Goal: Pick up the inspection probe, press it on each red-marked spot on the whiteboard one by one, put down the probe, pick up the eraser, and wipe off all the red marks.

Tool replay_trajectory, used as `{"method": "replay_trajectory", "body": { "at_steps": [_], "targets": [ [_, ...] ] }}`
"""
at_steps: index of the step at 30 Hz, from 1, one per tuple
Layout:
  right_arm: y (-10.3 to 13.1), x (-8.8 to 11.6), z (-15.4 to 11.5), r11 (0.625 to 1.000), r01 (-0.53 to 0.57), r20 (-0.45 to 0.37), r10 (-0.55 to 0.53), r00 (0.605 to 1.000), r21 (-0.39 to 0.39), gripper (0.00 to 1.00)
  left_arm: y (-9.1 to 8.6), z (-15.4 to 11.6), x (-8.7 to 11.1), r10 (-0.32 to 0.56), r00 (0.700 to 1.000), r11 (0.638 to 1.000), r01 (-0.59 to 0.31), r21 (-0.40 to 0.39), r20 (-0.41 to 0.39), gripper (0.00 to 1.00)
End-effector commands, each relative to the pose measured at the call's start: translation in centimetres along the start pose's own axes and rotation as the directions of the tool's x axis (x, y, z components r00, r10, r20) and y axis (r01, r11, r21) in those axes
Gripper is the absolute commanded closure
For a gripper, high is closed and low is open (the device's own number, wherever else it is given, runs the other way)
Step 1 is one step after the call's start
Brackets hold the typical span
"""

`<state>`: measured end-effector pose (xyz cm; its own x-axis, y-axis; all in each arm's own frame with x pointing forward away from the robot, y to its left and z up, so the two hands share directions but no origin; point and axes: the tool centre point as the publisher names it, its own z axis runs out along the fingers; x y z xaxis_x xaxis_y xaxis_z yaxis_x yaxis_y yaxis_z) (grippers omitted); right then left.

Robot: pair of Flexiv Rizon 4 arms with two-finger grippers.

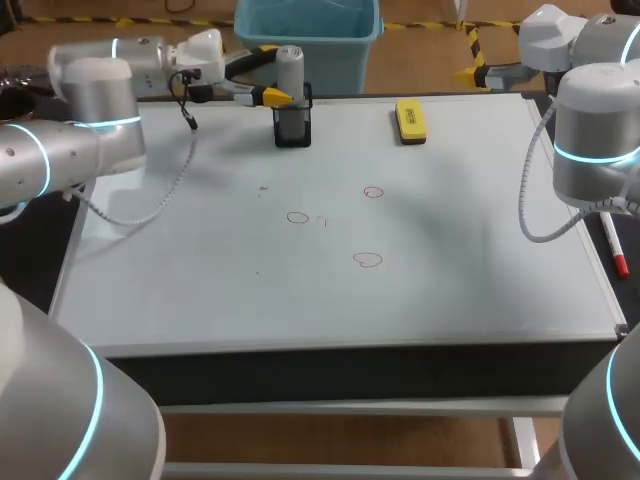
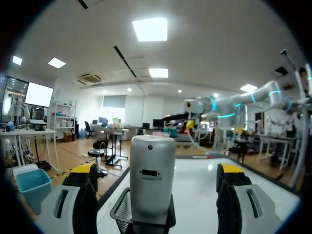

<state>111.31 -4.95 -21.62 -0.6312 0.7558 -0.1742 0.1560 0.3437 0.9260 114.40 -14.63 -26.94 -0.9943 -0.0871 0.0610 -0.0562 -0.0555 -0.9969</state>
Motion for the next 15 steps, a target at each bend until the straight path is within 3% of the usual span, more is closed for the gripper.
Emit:
{"method": "replay_trajectory", "body": {
  "at_steps": [1,15],
  "targets": [
    [0.0,0.0,0.0,1.0,0.0,-0.001,0.0,1.0,0.002,0.0,0.1,1.2,0.0,0.002,1.0,1.0,-0.002,0.0,0.014,0.0],
    [0.0,0.0,0.0,1.0,0.0,-0.001,0.0,1.0,0.002,0.0,0.0,3.2,-0.4,-0.008,0.999,0.999,0.01,-0.051,0.039,0.0]
  ]
}}
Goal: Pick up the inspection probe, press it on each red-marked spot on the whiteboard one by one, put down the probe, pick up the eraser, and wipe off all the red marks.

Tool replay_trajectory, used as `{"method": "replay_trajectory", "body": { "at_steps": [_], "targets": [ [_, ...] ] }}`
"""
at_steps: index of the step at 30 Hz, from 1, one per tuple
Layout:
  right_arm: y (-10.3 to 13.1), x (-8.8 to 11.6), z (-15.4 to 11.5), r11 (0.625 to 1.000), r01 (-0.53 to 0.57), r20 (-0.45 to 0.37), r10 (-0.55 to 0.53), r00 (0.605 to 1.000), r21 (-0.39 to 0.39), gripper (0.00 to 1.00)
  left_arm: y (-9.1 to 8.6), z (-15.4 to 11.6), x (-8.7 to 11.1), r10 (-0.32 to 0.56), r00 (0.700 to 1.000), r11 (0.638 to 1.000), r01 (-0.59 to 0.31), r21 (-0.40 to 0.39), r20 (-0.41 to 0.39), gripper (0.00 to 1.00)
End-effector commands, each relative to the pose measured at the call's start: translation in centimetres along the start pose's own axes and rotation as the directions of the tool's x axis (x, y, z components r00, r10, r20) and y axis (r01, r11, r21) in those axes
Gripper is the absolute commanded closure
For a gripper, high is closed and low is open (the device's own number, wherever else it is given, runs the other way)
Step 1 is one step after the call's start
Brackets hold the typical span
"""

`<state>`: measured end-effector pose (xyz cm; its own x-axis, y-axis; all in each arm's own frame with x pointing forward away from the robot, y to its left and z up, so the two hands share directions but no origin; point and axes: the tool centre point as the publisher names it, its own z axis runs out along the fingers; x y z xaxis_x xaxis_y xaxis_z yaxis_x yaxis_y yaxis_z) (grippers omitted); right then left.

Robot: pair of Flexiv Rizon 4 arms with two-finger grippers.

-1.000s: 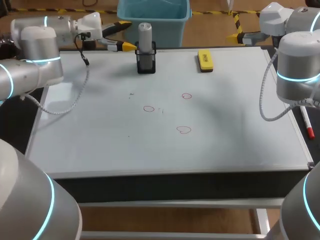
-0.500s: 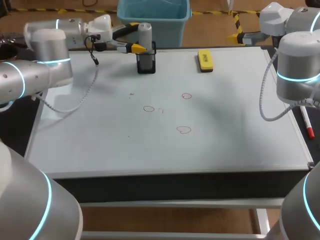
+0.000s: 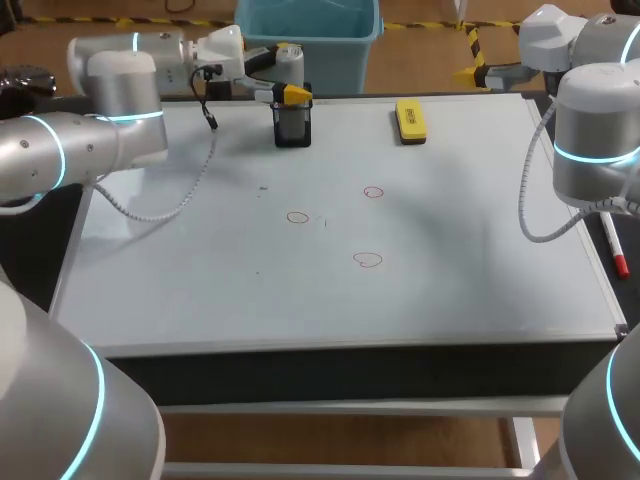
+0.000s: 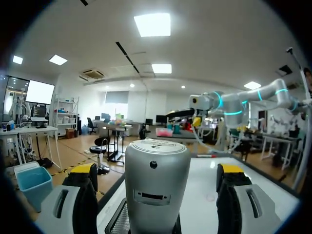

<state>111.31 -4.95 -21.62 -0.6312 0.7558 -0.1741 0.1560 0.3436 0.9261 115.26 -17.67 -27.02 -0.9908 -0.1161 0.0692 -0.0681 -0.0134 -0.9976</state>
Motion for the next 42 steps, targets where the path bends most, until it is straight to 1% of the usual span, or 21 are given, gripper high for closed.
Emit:
{"method": "replay_trajectory", "body": {
  "at_steps": [1,9,27,28,29,30,31,32,33,38,42],
  "targets": [
    [0.0,0.0,0.0,1.0,0.0,-0.001,0.0,1.0,0.002,0.0,-0.2,0.1,0.2,-0.002,1.0,1.0,0.002,-0.01,0.012,0.0],
    [0.0,0.0,0.0,1.0,0.0,-0.001,0.0,1.0,0.002,0.0,0.0,-0.2,0.1,-0.007,1.0,1.0,0.007,-0.009,0.02,0.0],
    [0.0,0.0,0.0,1.0,0.0,-0.001,0.0,1.0,0.002,0.0,1.0,-0.1,0.0,-0.028,0.999,0.999,0.029,-0.021,0.023,0.0],
    [0.0,0.0,0.0,1.0,0.0,-0.001,0.0,1.0,0.002,0.0,1.1,-0.2,0.0,-0.029,0.999,0.999,0.03,-0.021,0.023,0.01],
    [0.0,0.0,0.0,1.0,0.0,-0.001,0.0,1.0,0.002,0.0,1.1,-0.2,0.0,-0.03,0.999,0.999,0.03,-0.021,0.023,0.25],
    [0.0,0.0,0.0,1.0,0.0,-0.001,0.0,1.0,0.002,0.0,1.1,-0.2,0.0,-0.031,0.999,0.999,0.031,-0.021,0.022,0.53],
    [0.0,0.0,0.0,1.0,0.0,-0.001,0.0,1.0,0.002,0.0,1.2,-0.2,0.0,-0.032,0.999,0.999,0.032,-0.02,0.022,0.71],
    [0.0,0.0,0.0,1.0,0.0,-0.001,0.0,1.0,0.002,0.0,1.2,-0.3,0.0,-0.032,0.999,0.999,0.033,-0.021,0.021,0.81],
    [0.0,0.0,0.0,1.0,0.0,-0.001,0.0,1.0,0.002,0.0,1.3,-0.3,0.1,-0.033,0.999,0.999,0.034,-0.021,0.02,1.0],
    [0.0,0.0,0.0,1.0,0.0,-0.001,0.0,1.0,0.002,0.0,1.3,-0.5,0.3,-0.032,0.999,0.999,0.032,-0.02,0.015,1.0],
    [0.0,0.0,0.0,1.0,0.0,-0.001,0.0,1.0,0.002,0.0,1.0,-0.5,0.7,-0.022,1.0,1.0,0.022,-0.02,0.008,1.0]
  ]
}}
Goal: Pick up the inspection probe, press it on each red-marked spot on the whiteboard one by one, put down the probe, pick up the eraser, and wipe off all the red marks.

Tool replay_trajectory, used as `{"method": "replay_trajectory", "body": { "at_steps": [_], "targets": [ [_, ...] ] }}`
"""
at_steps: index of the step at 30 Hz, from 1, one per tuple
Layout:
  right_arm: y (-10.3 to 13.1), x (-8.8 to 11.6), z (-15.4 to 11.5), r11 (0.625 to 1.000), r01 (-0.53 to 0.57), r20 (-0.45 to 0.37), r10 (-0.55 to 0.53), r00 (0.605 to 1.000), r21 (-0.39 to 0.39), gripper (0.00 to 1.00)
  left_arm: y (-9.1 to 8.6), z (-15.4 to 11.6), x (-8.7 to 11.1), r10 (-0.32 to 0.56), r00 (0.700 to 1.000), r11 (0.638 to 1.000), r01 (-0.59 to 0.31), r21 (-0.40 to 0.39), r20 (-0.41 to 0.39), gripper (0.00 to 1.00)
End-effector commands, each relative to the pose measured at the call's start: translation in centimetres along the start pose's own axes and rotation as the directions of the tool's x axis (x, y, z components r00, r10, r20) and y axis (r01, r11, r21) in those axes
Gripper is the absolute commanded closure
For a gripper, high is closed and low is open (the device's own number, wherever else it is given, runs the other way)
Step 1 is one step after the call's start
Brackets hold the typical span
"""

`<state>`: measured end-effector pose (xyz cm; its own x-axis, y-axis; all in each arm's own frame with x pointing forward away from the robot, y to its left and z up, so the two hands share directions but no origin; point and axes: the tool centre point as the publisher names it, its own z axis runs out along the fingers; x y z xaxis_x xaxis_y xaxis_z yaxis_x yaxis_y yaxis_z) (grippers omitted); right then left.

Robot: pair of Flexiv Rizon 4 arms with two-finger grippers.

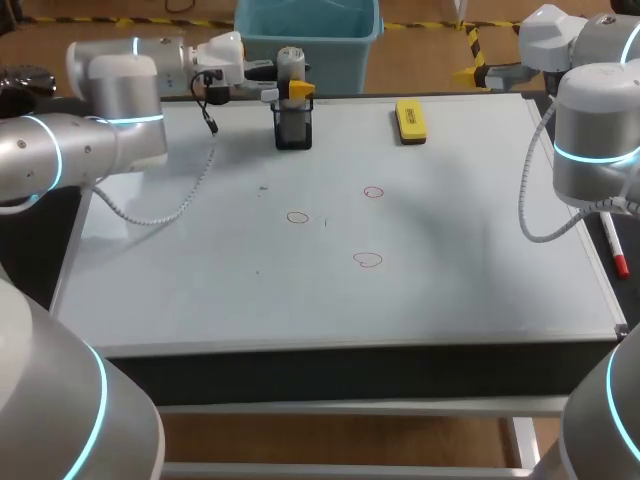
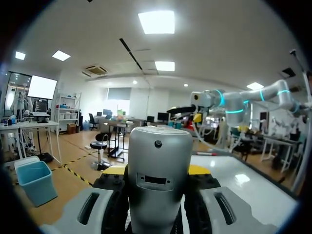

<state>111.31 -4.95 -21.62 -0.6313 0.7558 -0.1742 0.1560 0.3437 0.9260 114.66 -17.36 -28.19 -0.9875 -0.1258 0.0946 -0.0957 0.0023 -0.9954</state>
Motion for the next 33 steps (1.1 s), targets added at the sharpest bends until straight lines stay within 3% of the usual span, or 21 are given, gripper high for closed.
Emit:
{"method": "replay_trajectory", "body": {
  "at_steps": [1,14,33],
  "targets": [
    [0.0,0.0,0.0,1.0,0.0,-0.001,0.0,1.0,0.002,0.0,-0.3,-0.2,0.3,0.007,1.0,1.0,-0.007,-0.001,-0.002,1.0],
    [0.0,0.0,0.0,1.0,0.0,-0.001,0.0,1.0,0.002,0.0,-3.3,-0.5,0.8,0.06,0.998,0.998,-0.06,-0.016,-0.015,1.0],
    [0.0,0.0,0.0,1.0,0.0,-0.001,0.0,1.0,0.002,0.0,-10.6,-0.5,2.1,0.088,0.996,0.994,-0.09,-0.058,-0.028,1.0]
  ]
}}
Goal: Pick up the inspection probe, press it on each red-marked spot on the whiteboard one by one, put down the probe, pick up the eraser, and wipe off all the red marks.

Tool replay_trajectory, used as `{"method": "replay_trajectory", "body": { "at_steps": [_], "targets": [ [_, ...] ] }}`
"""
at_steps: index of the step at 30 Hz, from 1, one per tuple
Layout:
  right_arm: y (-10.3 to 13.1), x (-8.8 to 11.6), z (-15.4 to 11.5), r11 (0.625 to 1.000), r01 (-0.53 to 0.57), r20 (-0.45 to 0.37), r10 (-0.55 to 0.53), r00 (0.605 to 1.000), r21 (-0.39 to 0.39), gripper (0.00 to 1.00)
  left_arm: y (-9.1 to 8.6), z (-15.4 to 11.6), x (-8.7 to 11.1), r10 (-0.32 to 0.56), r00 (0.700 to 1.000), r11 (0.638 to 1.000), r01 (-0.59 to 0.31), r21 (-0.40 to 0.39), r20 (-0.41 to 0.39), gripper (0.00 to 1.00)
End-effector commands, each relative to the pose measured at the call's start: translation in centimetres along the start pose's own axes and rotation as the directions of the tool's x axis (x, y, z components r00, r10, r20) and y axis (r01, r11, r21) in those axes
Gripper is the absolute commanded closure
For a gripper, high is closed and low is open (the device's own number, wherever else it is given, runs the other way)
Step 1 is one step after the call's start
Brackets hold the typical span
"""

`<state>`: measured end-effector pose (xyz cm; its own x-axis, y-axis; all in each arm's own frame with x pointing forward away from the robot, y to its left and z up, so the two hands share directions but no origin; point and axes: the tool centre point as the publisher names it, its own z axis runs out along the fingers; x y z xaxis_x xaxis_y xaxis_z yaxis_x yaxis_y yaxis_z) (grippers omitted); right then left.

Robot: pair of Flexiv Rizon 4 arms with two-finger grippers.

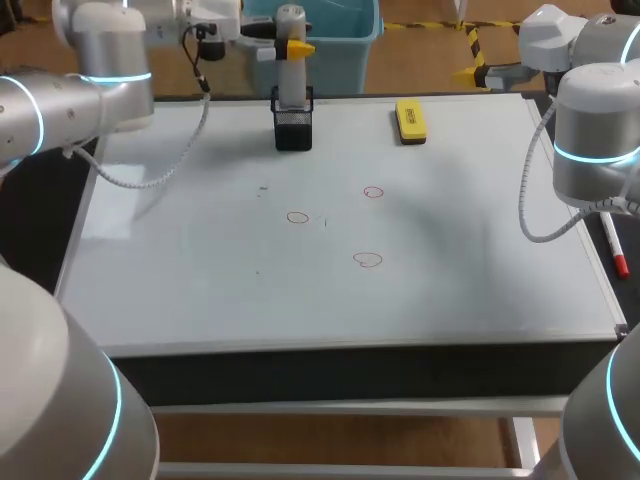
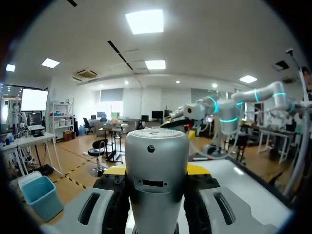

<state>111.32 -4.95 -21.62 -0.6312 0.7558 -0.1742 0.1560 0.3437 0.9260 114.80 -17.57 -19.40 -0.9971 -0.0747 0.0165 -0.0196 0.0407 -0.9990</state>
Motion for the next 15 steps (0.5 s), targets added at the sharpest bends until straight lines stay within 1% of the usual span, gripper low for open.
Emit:
{"method": "replay_trajectory", "body": {
  "at_steps": [1,5,8,12,15],
  "targets": [
    [0.0,0.0,0.0,1.0,0.0,-0.001,0.0,1.0,0.002,0.0,-2.4,-0.8,1.5,0.013,1.0,1.0,-0.013,-0.027,0.026,1.0],
    [0.0,0.0,0.0,1.0,0.0,-0.001,0.0,1.0,0.002,0.0,-4.0,-1.7,2.2,0.021,0.999,1.0,-0.021,-0.015,0.026,1.0],
    [0.0,0.0,0.0,1.0,0.0,-0.001,0.0,1.0,0.002,0.0,-4.8,-2.7,3.0,0.03,1.0,0.999,-0.03,-0.009,-0.001,1.0],
    [0.0,0.0,0.0,1.0,0.0,-0.001,0.0,1.0,0.002,0.0,-5.1,-4.6,3.8,0.046,0.999,0.999,-0.045,-0.012,0.029,1.0],
    [0.0,0.0,0.0,1.0,0.0,-0.001,0.0,1.0,0.002,0.0,-4.8,-6.2,4.3,0.054,0.997,0.999,-0.053,-0.013,0.05,1.0]
  ]
}}
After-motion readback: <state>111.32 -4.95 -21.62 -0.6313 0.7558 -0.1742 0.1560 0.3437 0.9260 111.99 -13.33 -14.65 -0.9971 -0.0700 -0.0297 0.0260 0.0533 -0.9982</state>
